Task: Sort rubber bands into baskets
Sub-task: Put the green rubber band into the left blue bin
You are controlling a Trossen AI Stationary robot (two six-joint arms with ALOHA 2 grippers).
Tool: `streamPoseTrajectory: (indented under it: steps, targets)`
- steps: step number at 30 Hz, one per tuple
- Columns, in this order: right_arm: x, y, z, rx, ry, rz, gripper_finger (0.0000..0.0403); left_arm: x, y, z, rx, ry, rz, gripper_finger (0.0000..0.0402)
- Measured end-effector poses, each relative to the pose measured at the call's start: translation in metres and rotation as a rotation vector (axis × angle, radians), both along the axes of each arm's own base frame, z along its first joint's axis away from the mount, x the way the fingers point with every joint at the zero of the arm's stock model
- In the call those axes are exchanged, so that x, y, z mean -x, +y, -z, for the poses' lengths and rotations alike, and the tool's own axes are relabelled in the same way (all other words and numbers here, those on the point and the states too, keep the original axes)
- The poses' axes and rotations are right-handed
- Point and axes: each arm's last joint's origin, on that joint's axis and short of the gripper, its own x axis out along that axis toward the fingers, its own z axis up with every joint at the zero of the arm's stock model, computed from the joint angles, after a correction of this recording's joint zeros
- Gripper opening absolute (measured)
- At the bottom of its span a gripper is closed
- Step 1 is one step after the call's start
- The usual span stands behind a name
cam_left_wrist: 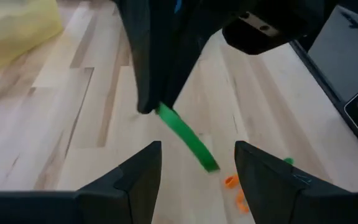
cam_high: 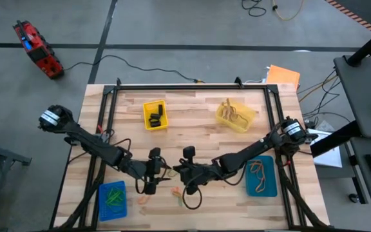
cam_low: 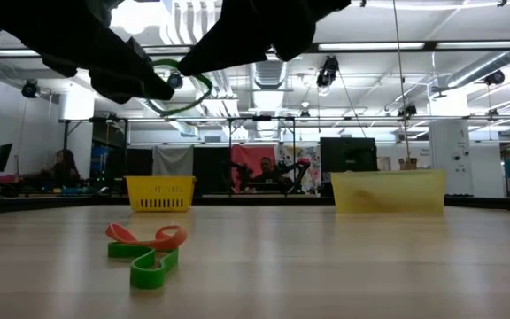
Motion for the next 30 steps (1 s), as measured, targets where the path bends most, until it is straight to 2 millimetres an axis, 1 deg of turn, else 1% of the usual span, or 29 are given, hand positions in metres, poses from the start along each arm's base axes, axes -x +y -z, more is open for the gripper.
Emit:
streamPoseTrajectory:
  steps: [4, 7, 10, 13, 18, 19, 23, 26, 30]
  targets:
    - [0.0011, 0.0029, -0.0001, 0.014, 0.001, -0.008, 0.0009, -0.0035, -0.0041, 0.0016, 0.027, -0.023, 0.024, 0.0187]
    - [0.0020, 0.0035, -0.0004, 0.055, -0.004, 0.020, 0.0009, -0.0053, -0.0067, 0.0027, 0.040, -0.038, 0.036, 0.0186]
    - [0.0028, 0.0047, -0.0006, 0.091, -0.004, 0.029, 0.0009, -0.0058, -0.0073, 0.0044, 0.045, -0.033, 0.035, 0.0169]
    - [0.0029, 0.0048, -0.0006, 0.096, -0.004, 0.029, 0.0009, -0.0059, -0.0073, 0.0053, 0.042, -0.029, 0.033, 0.0129]
    - [0.0029, 0.0047, -0.0006, 0.096, -0.003, 0.029, 0.0009, -0.0059, -0.0068, 0.0051, 0.035, -0.032, 0.019, 0.0021]
    - [0.0028, 0.0047, -0.0006, 0.096, -0.003, 0.029, 0.0009, -0.0059, -0.0068, 0.0050, 0.039, -0.032, 0.016, 0.0012]
    - [0.0029, 0.0047, -0.0006, 0.084, -0.006, 0.035, 0.0009, -0.0051, -0.0065, 0.0058, 0.034, -0.027, -0.009, 0.0004]
    - [0.0025, 0.0038, -0.0005, 0.022, -0.019, 0.067, 0.0013, -0.0045, -0.0064, 0.0067, 0.031, -0.018, -0.011, 0.0001]
    - [0.0025, 0.0039, -0.0005, -0.021, -0.027, 0.083, 0.0041, -0.0039, -0.0065, 0.0072, 0.033, -0.010, -0.013, 0.0000]
